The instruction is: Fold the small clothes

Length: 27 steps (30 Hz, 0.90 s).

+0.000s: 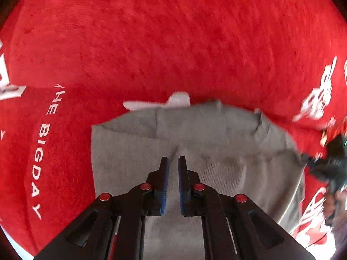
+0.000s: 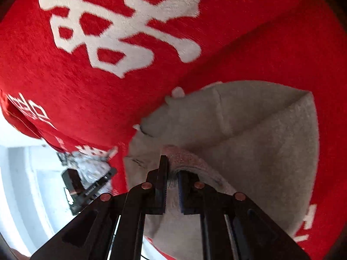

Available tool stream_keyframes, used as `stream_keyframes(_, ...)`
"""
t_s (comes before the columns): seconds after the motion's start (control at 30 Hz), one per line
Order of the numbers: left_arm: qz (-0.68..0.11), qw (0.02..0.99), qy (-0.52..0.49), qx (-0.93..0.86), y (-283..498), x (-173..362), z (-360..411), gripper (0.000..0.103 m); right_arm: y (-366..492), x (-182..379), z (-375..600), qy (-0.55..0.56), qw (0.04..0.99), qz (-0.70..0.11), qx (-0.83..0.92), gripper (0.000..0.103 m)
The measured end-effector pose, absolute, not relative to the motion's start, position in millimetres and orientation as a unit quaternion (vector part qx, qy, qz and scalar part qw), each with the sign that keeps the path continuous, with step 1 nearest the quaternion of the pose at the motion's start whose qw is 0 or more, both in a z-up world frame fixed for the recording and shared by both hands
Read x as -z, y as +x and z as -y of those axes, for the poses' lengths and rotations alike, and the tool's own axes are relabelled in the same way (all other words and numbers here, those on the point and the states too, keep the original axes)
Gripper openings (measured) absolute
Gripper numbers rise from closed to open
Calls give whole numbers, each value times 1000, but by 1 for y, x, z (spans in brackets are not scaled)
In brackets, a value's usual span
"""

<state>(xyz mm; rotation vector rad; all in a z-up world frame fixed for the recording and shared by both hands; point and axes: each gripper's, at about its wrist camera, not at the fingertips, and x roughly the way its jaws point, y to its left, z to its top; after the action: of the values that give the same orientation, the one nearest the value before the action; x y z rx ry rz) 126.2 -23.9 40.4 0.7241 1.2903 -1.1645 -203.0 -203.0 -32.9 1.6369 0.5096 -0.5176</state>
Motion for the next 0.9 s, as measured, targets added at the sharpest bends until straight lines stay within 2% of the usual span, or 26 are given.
stream_keyframes(0.07,-560,576,332,495,120,-33,24,9,-205,27,201,704,629,-239,228,15)
stream_keyframes(0.13,-564,569,345,489,116,-28,24,9,-205,16,200,684,642,-259,233,29)
stream_keyframes(0.17,-566,568,348,486,115,-26,23,9,-205,10,200,671,648,-271,238,51)
stream_keyframes(0.2,-568,567,349,484,114,-25,23,19,-204,4,199,653,657,-286,247,66)
stream_keyframes(0.23,-568,568,350,482,113,-24,22,36,-203,-1,200,637,665,-296,254,66)
stream_keyframes(0.27,-566,573,351,477,112,-24,21,83,-201,-5,199,621,673,-309,257,66)
stream_keyframes(0.3,-560,581,352,475,111,-25,21,101,-200,-7,200,609,677,-320,261,66)
stream_keyframes(0.4,-532,596,368,476,104,-31,20,101,-196,-9,199,575,682,-356,281,66)
stream_keyframes(0.57,-544,568,382,485,105,-18,28,100,-187,3,202,557,678,-377,297,66)
stream_keyframes(0.63,-565,539,381,494,108,-4,34,88,-183,7,207,551,681,-376,302,66)
stream_keyframes(0.7,-585,512,382,499,109,9,39,67,-176,13,212,548,682,-378,304,66)
stream_keyframes(0.73,-593,495,384,507,107,17,41,60,-174,16,214,548,679,-381,306,66)
stream_keyframes(0.77,-588,490,386,515,105,17,42,43,-170,19,215,553,677,-381,302,61)
stream_keyframes(0.8,-580,487,386,527,103,15,42,18,-168,20,214,564,677,-375,289,28)
stream_keyframes(0.83,-567,490,386,538,102,6,40,15,-165,21,212,568,674,-379,283,13)
stream_keyframes(0.9,-552,499,376,552,103,-9,34,10,-160,5,201,540,686,-386,299,13)
